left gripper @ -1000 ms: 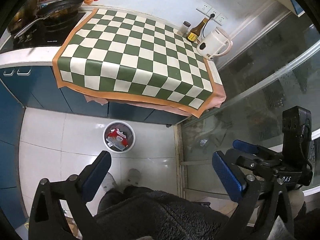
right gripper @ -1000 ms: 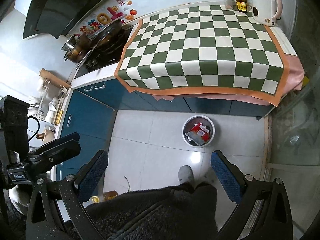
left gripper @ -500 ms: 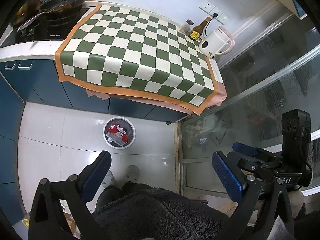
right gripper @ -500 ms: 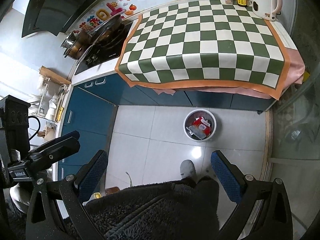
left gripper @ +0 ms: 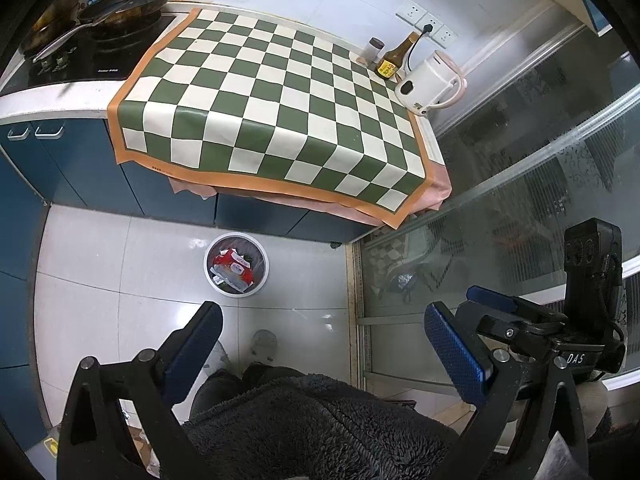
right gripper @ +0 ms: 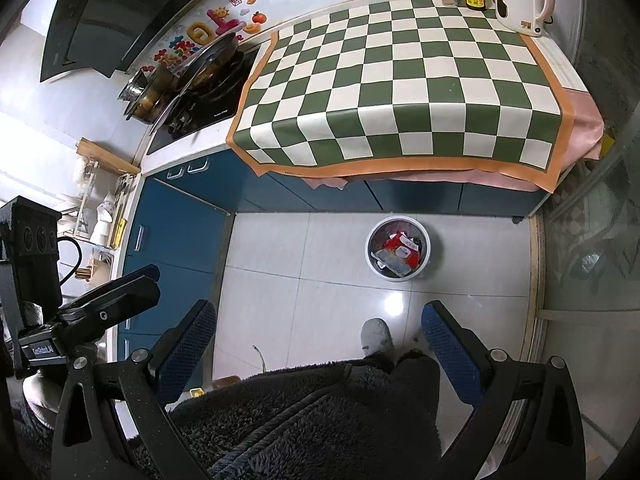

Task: Collect trash

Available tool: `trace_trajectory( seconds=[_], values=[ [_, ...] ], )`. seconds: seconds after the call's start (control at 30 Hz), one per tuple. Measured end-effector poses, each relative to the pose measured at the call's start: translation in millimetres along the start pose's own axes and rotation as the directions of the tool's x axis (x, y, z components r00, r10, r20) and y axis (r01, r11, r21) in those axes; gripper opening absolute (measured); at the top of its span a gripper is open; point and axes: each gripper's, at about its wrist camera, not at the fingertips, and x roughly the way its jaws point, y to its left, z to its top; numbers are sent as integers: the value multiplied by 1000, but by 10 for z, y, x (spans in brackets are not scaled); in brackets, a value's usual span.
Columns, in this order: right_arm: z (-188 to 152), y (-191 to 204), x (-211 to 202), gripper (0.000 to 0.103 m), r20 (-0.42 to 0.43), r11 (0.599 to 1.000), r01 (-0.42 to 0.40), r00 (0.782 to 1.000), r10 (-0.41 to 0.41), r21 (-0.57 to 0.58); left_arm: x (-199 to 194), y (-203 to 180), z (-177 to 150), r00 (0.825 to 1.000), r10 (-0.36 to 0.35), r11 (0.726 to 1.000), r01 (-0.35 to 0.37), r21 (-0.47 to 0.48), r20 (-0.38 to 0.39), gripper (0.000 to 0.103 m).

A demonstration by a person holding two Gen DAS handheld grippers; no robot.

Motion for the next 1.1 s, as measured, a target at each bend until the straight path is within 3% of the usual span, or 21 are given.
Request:
trace_trajectory(
  seconds=[1.1],
  values=[
    [-17,-24,-47,103,17,999,16,1000,-17,39,18,-64,-27,1000,-4,1000,4,4,-7,103]
  ],
)
